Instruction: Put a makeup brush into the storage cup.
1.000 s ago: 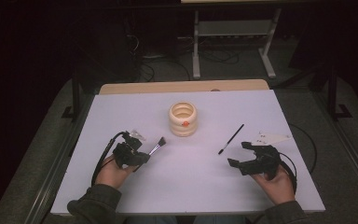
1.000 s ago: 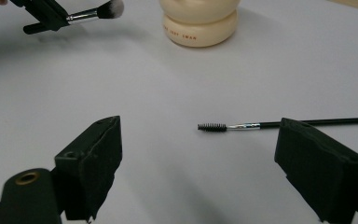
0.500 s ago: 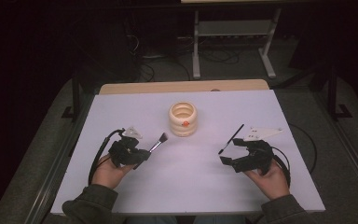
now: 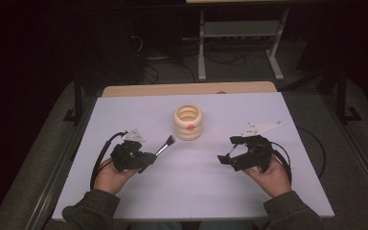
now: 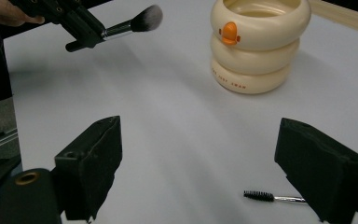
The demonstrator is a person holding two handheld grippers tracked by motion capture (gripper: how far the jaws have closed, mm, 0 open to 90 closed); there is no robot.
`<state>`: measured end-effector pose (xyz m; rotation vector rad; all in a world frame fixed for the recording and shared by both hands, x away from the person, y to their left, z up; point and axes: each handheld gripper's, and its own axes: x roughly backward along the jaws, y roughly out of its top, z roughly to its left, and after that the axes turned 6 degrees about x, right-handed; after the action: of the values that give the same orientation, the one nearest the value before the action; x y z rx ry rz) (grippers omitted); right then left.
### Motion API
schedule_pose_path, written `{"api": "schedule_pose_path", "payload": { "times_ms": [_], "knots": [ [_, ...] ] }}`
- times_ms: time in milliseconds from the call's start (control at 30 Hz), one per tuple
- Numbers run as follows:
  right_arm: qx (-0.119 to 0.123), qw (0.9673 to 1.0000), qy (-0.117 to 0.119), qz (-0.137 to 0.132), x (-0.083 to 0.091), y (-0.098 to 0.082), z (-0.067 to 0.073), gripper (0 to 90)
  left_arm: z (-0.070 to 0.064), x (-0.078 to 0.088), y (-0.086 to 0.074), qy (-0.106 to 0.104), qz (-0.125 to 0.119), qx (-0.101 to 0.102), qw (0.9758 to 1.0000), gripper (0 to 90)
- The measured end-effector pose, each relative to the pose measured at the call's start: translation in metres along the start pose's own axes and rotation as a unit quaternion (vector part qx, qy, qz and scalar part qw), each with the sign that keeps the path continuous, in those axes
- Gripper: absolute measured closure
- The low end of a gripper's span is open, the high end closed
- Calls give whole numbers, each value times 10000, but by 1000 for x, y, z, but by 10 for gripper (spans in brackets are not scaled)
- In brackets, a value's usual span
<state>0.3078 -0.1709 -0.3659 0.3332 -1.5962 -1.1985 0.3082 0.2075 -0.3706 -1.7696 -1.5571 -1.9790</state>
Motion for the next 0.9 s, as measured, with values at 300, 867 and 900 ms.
{"api": "schedule_pose_path", "payload": {
  "times_ms": [300, 867, 900],
  "knots": [
    [8, 9999, 132, 16, -7, 12, 1, 144, -6, 3, 5, -201, -136, -138, 9996, 797],
    [168, 9991, 386, 51, -18, 30, 8, 146, -10, 5, 7, -378, -261, -317, 9984, 797],
    [176, 9990, 409, 61, -19, 31, 9, 146, -10, 5, 7, -381, -271, -331, 9984, 797]
  ]
}}
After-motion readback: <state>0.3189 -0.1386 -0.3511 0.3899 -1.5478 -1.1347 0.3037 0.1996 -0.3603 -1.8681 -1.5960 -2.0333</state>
